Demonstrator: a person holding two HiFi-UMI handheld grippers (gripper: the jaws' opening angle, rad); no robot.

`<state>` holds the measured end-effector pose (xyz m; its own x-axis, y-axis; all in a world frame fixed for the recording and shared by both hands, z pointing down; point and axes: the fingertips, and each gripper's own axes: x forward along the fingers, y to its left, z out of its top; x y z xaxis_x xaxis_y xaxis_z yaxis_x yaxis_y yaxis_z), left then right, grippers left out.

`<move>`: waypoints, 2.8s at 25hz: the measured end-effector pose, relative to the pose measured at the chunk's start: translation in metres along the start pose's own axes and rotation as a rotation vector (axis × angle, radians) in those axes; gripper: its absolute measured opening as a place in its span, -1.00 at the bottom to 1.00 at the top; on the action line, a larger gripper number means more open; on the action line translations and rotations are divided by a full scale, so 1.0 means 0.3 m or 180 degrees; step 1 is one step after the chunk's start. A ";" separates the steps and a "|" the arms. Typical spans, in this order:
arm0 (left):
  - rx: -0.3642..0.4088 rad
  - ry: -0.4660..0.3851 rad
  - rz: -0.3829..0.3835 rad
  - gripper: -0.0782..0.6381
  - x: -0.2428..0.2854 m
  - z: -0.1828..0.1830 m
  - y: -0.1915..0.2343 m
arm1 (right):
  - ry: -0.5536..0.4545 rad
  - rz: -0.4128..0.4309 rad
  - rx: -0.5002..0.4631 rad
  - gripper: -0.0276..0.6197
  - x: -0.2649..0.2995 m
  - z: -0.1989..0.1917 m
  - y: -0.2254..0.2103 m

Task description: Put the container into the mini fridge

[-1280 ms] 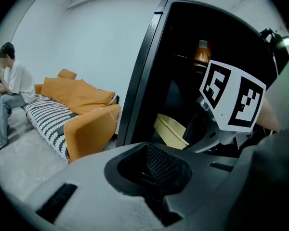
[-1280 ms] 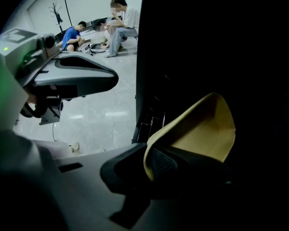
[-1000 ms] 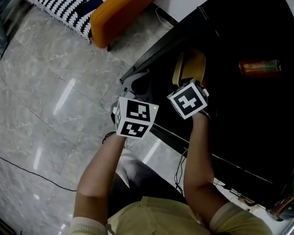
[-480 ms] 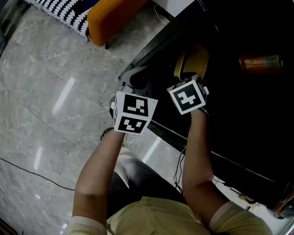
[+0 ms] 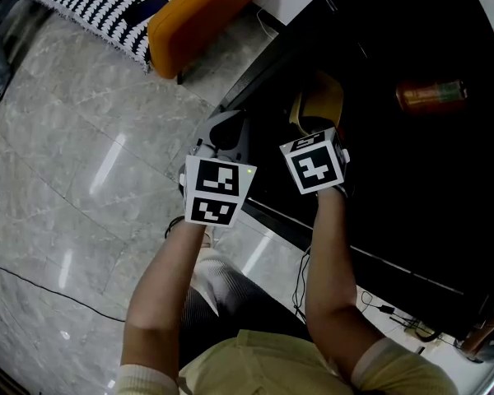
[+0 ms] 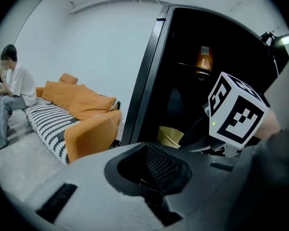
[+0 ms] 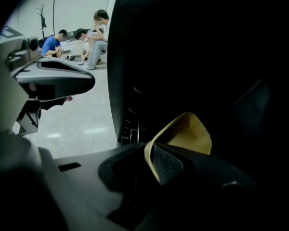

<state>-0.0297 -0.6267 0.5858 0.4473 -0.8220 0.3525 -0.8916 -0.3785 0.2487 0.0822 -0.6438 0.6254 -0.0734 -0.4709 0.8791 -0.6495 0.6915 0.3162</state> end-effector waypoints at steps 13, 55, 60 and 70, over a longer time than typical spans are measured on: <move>0.0144 -0.0050 0.0044 -0.72 -0.165 0.044 -0.014 | -0.0342 -0.0167 0.0062 -0.79 -0.179 0.043 0.051; 0.0263 -0.0779 0.0355 -0.72 -1.012 0.386 -0.058 | -0.2193 -0.0259 0.0784 -0.81 -1.042 0.204 0.388; 0.0255 -0.0767 0.0443 -0.72 -1.088 0.374 -0.059 | -0.2351 -0.0192 0.0785 -0.81 -1.108 0.186 0.445; 0.0300 -0.0838 0.0621 -0.72 -1.265 0.350 -0.051 | -0.2595 -0.0076 0.0922 -0.82 -1.213 0.137 0.542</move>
<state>-0.1932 -0.3536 0.3535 0.2448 -0.9598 0.1371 -0.9667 -0.2307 0.1107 -0.0278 -0.3826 0.3422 -0.5052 -0.8061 0.3081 -0.8169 0.5618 0.1304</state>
